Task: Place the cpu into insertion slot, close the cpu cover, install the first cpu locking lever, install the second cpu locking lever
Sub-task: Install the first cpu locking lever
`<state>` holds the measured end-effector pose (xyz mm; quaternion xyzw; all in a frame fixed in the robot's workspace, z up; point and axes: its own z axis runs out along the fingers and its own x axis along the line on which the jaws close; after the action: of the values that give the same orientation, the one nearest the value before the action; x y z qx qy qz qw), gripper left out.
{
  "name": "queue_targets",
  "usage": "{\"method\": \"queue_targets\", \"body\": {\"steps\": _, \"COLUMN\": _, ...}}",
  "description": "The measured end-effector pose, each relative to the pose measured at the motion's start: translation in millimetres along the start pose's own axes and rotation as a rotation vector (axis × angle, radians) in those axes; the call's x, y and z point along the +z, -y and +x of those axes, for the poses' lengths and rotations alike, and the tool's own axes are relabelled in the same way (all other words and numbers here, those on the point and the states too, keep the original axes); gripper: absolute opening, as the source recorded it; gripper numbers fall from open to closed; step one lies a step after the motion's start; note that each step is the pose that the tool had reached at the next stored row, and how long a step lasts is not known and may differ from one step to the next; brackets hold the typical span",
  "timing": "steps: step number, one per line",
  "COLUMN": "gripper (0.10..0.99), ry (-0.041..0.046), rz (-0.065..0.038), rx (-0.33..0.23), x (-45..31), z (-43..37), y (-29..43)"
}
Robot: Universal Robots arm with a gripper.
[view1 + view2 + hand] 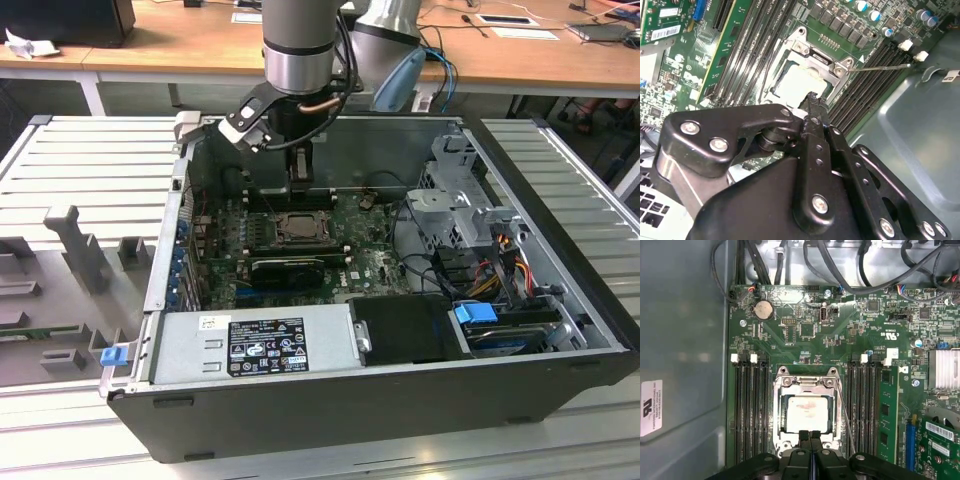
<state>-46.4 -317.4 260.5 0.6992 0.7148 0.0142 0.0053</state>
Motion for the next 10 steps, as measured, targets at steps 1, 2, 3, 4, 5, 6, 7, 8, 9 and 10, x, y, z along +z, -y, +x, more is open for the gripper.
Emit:
{"method": "queue_targets", "body": {"steps": 1, "gripper": 0.106, "ry": -0.0002, "rz": 0.000, "rx": -0.016, "x": 0.0, "z": 0.0, "y": 0.0}}
{"method": "queue_targets", "body": {"steps": 2, "gripper": 0.106, "ry": -0.0008, "rz": 0.001, "rx": -0.042, "x": 0.0, "z": 0.0, "y": 0.0}}
{"method": "queue_targets", "body": {"steps": 3, "gripper": 0.106, "ry": -0.0012, "rz": 0.001, "rx": -0.059, "x": 0.0, "z": 0.0, "y": 0.1}}
{"method": "queue_targets", "body": {"steps": 4, "gripper": 0.106, "ry": -0.0017, "rz": 0.001, "rx": -0.077, "x": 0.1, "z": 0.0, "y": 0.0}}
{"method": "queue_targets", "body": {"steps": 5, "gripper": 0.106, "ry": -0.0022, "rz": 0.001, "rx": -0.096, "x": 0.1, "z": 0.0, "y": 0.0}}
{"method": "queue_targets", "body": {"steps": 6, "gripper": 0.106, "ry": -0.0029, "rz": 0.002, "rx": -0.124, "x": 0.2, "z": 0.0, "y": 0.0}}
{"method": "queue_targets", "body": {"steps": 7, "gripper": 0.106, "ry": -0.0032, "rz": 0.002, "rx": -0.143, "x": 0.2, "z": 0.0, "y": 0.0}}
{"method": "queue_targets", "body": {"steps": 8, "gripper": 0.106, "ry": -0.0037, "rz": 0.002, "rx": -0.164, "x": 0.3, "z": 0.0, "y": 0.0}}
{"method": "queue_targets", "body": {"steps": 9, "gripper": 0.106, "ry": -0.0041, "rz": 0.002, "rx": -0.182, "x": 0.3, "z": 0.0, "y": 0.0}}
{"method": "queue_targets", "body": {"steps": 10, "gripper": 0.106, "ry": -0.0043, "rz": 0.003, "rx": -0.190, "x": 0.3, "z": 0.0, "y": 0.0}}
